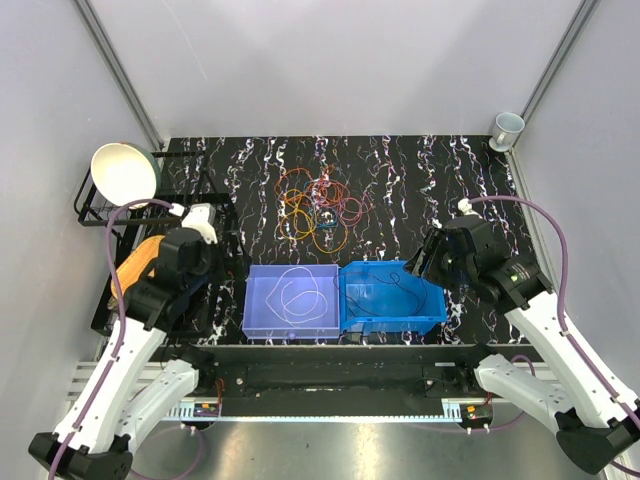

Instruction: Untangle the cables

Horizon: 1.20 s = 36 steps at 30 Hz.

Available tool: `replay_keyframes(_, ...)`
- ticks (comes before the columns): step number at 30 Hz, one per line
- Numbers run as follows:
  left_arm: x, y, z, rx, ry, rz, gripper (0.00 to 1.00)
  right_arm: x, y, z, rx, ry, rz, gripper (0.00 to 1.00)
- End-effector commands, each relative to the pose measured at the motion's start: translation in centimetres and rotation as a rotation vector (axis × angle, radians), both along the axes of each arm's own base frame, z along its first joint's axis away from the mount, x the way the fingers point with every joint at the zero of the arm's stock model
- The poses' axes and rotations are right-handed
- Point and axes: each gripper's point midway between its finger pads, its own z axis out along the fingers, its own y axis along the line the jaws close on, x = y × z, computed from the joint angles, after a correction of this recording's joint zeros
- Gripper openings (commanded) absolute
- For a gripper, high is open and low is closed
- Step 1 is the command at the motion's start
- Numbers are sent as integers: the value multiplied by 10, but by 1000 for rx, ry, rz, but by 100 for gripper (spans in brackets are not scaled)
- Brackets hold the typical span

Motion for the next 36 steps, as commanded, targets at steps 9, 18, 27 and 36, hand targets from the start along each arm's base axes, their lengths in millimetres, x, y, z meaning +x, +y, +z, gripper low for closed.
replay_keyframes(9,9,-53,1,-55,4,-115,96,16,56,-9,173,-4,179,59)
replay_keyframes(18,22,-143,-7,-58,33,-298,94,25,74,-29,182,37,253,60)
replay_keyframes(27,38,-208,-12,-75,60,-406,93,18,71,-73,161,121,242,53)
replay_keyframes(36,44,-237,-19,-57,81,-448,93,-3,45,-111,72,201,168,15)
